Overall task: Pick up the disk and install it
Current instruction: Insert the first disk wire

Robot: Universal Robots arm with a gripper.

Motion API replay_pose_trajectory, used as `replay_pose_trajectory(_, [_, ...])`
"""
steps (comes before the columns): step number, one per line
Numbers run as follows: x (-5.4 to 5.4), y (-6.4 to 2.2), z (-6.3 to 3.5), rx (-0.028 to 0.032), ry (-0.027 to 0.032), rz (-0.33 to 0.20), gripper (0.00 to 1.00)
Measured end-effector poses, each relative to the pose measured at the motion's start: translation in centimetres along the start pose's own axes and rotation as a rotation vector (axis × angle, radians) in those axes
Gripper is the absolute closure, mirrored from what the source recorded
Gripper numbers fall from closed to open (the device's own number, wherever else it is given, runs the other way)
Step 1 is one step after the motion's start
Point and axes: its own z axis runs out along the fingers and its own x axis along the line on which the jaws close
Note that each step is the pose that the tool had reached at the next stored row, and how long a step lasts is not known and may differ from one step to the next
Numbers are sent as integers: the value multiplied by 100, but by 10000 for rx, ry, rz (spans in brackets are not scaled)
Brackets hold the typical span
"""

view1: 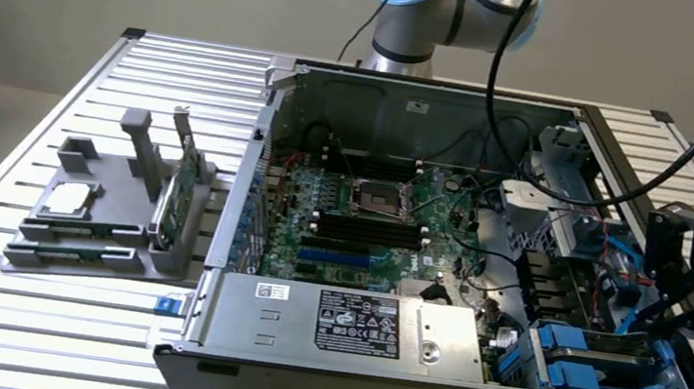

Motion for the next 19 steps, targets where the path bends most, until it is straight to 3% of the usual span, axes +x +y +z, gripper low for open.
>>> replay_pose_trajectory(10, [-22,20,1,68,36,46,78])
replay_pose_trajectory(11, [-25,18,0,75,38,53,71])
replay_pose_trajectory(19, [-68,10,7,114,59,71,71])
